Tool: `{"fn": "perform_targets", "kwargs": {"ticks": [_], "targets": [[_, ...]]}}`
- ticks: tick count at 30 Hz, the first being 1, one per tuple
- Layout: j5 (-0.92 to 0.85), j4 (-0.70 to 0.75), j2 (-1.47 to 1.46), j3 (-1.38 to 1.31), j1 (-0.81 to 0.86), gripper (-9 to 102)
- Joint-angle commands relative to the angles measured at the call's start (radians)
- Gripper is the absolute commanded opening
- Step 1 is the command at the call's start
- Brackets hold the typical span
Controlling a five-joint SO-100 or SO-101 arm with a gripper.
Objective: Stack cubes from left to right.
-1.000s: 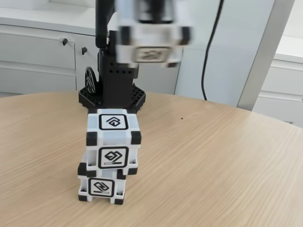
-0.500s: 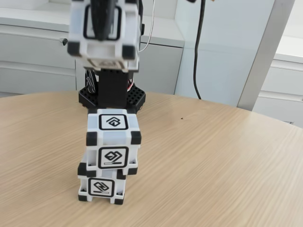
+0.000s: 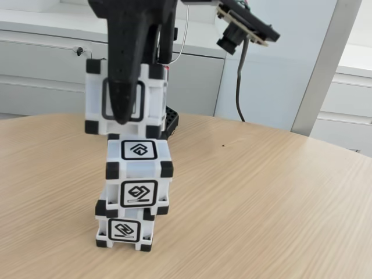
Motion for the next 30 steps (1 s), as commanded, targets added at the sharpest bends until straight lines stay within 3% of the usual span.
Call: {"fn": "perform_targets", "kwargs": {"ticks": [1,30], "targets": [[-0.008,0.005,0.003,-0.008,-0.008,0],[-0.16,0.044,-0.089,-0.008,-0.009,0]]}}
